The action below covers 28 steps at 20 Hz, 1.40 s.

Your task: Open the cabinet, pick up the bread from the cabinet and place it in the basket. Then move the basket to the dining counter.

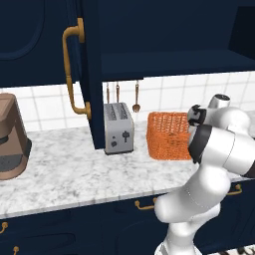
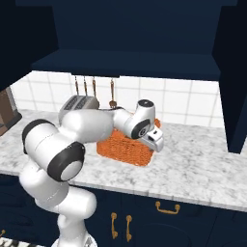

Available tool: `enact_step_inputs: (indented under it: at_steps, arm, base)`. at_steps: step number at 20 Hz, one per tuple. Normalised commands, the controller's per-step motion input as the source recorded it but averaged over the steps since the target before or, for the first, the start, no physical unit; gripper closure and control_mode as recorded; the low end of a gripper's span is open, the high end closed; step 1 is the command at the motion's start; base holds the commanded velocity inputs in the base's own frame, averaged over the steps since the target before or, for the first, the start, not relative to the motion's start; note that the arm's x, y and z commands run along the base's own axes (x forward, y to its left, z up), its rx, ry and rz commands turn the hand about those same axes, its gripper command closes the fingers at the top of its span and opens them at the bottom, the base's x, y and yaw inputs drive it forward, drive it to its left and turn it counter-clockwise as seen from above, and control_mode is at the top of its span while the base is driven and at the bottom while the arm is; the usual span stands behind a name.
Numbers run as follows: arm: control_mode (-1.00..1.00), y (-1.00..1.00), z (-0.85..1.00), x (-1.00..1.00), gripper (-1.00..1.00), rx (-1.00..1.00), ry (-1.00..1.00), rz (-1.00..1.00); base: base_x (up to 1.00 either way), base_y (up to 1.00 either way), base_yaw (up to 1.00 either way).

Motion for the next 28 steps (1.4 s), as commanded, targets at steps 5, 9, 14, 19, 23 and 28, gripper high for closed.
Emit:
enact_step_inputs:
  at_steps: [5, 9, 14, 19, 23, 28]
  arm:
    - [-1.0, 0.28, -0.17, -0.1, 1.0, 0.03, 0.04, -0.01]
    - [-1.0, 0.75, 0.12, -0.52, 1.0, -0.04, 0.0, -0.13]
    - [-1.0, 0.56, 0.64, -0.54, 1.0, -0.02, -0.01, -0.19]
    - [-1.0, 0.17, 0.48, -0.81, 1.0, 0.03, -0.09, -0.28]
    - [-1.0, 0.24, 0.46, -0.63, 1.0, 0.05, -0.02, -0.34]
    - [-1.0, 0.28, 0.61, -0.28, 1.0, 0.0, 0.0, -0.18]
  base:
    - [0.0, 0.0, 0.0]
    - [0.0, 0.0, 0.0]
    - [0.0, 0.0, 0.0]
    - [0.0, 0.0, 0.0]
    - [0.0, 0.0, 0.0]
    - [0.0, 0.0, 0.0]
